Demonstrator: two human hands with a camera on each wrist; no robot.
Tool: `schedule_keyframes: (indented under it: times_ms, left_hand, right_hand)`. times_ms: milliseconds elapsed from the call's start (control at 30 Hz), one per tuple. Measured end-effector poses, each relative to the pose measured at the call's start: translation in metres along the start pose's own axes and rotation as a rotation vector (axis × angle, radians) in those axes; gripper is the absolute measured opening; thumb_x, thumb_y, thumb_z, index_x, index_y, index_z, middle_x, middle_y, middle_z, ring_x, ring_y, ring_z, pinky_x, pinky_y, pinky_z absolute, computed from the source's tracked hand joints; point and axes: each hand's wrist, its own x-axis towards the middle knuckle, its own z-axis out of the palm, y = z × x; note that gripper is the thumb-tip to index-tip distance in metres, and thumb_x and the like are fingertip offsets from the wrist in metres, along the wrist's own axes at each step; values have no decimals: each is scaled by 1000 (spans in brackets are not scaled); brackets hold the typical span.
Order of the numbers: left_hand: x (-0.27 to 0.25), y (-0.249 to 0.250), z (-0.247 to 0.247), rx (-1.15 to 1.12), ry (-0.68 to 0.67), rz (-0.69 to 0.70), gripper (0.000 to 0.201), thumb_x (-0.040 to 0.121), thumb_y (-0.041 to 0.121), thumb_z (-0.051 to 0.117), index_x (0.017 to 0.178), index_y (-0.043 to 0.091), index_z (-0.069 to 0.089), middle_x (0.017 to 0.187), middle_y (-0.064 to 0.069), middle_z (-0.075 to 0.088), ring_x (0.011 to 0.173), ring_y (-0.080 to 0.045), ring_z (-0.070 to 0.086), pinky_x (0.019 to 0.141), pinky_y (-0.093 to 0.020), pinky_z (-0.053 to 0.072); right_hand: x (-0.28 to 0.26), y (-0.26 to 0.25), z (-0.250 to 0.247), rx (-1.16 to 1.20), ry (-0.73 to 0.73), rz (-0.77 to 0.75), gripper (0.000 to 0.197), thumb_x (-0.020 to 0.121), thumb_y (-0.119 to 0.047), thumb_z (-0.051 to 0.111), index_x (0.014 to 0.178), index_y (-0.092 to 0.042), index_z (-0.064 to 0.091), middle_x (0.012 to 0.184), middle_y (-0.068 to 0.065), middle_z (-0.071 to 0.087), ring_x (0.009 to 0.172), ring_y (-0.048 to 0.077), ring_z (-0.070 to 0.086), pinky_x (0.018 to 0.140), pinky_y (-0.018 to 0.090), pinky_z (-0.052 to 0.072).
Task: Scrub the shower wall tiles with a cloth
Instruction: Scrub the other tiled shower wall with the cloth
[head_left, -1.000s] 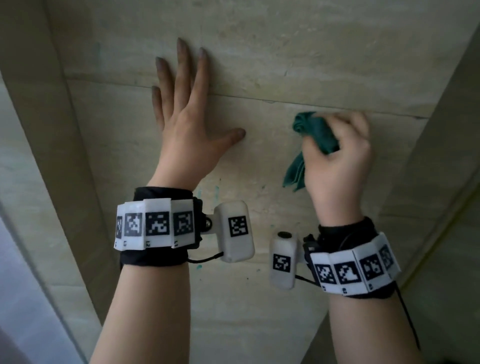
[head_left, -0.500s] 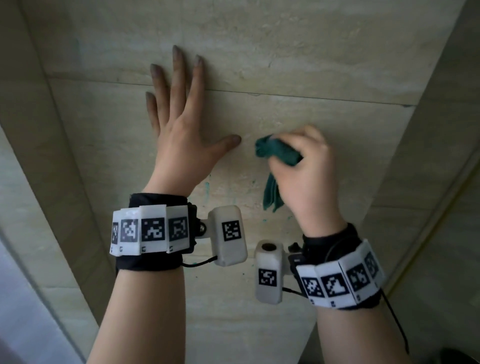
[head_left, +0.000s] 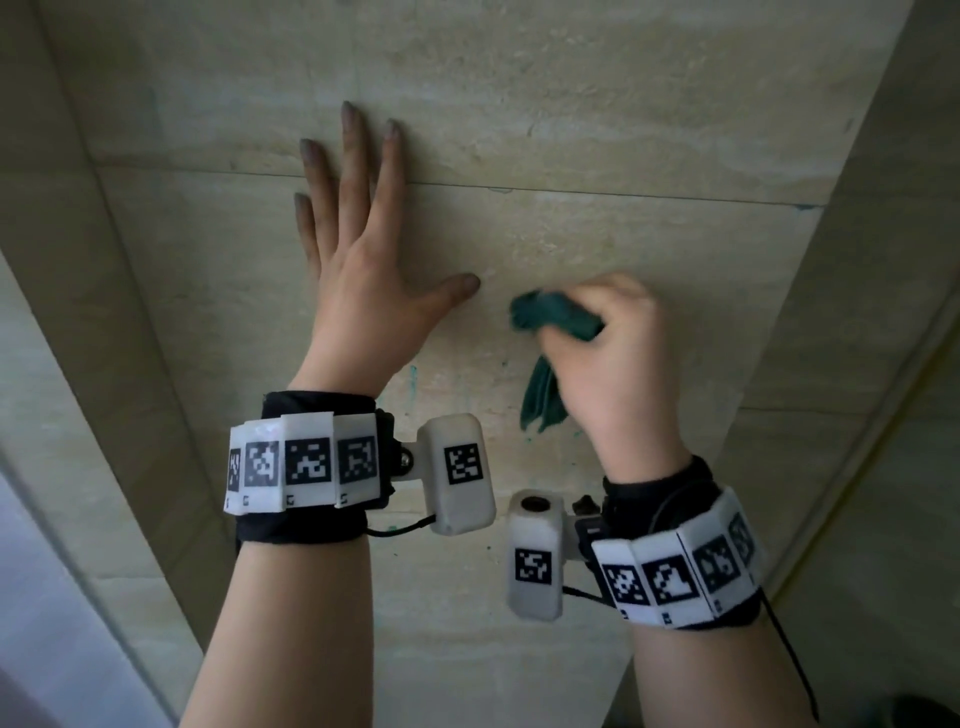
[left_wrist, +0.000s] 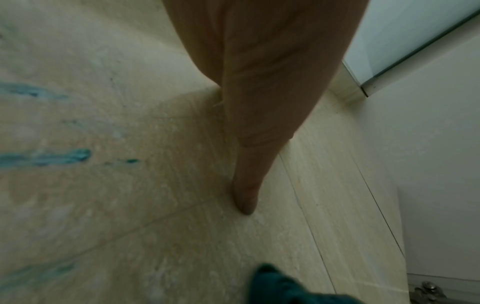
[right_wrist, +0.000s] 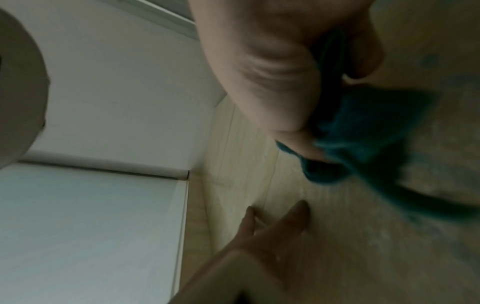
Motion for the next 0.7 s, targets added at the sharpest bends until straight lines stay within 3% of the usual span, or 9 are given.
schedule_keyframes:
  times_ms: [100,200,267,333,433,467,567,633,700]
  left_hand:
    - [-1,1,2,-3,-6,0,108,78,43,74,154,16,1,160,-12,-12,144,-37,-20,113,-43,-15]
    - [0,0,3,0,-11,-2,109,78,43,74,154,16,0,160,-11,-13,143,-36,-20,113,-43,-15]
    - [0,1,3,6,-9,-3,110,77,43,74,154,17,-1,160,-11,-14,143,-37,-21,113,-44,-16]
    - [0,3,5,8,0,-7,112,76,45,74,154,16,-2,160,-12,-15,143,-38,-21,113,-45,-17]
    - [1,8,8,3,19,-17,114,75,46,74,154,15,-2,159,-15,-14,142,-41,-20,112,-45,-17]
    - [1,10,10,1,22,-17,114,75,47,74,154,14,-2,159,-15,-14,142,-41,-20,112,-45,-17]
    - [1,15,15,7,3,13,112,77,47,73,154,15,-2,160,-13,-13,142,-41,-20,112,-45,-17]
    - [-1,17,19,21,-15,38,111,77,46,73,154,16,-3,160,-12,-14,143,-39,-20,112,-44,-17]
    - [-3,18,22,29,-21,51,111,78,47,72,154,18,-4,160,-10,-14,143,-38,-20,112,-43,-17]
  right_hand:
    - [23,5,-15,-50,306,45,19,79,-10,68,97,-6,72,96,10,64,82,16,60,68,14,45]
    - [35,13,-25,-49,442,85,21,78,-11,67,96,-3,73,97,14,65,84,2,50,71,-1,33]
    - [25,11,-17,-48,408,67,19,77,-8,67,94,-2,72,95,14,63,83,5,51,72,4,35]
    - [8,4,-6,-29,259,15,18,76,-4,68,94,-3,72,91,8,62,79,10,55,68,9,40]
    - [9,6,-10,52,82,15,18,76,-4,72,94,-6,74,87,3,65,72,11,59,63,7,42]
    - [15,11,-17,69,107,47,18,77,-7,73,95,-8,74,87,5,67,72,12,61,62,9,44]
    - [35,29,-36,51,364,140,18,76,-16,70,92,-9,74,88,7,69,74,14,63,66,20,50]
    - [33,29,-36,17,467,154,20,76,-14,69,91,-4,74,91,10,66,76,9,57,69,9,45]
    - [20,22,-26,-40,428,117,17,75,-8,68,90,-1,72,92,14,63,77,7,53,69,4,38]
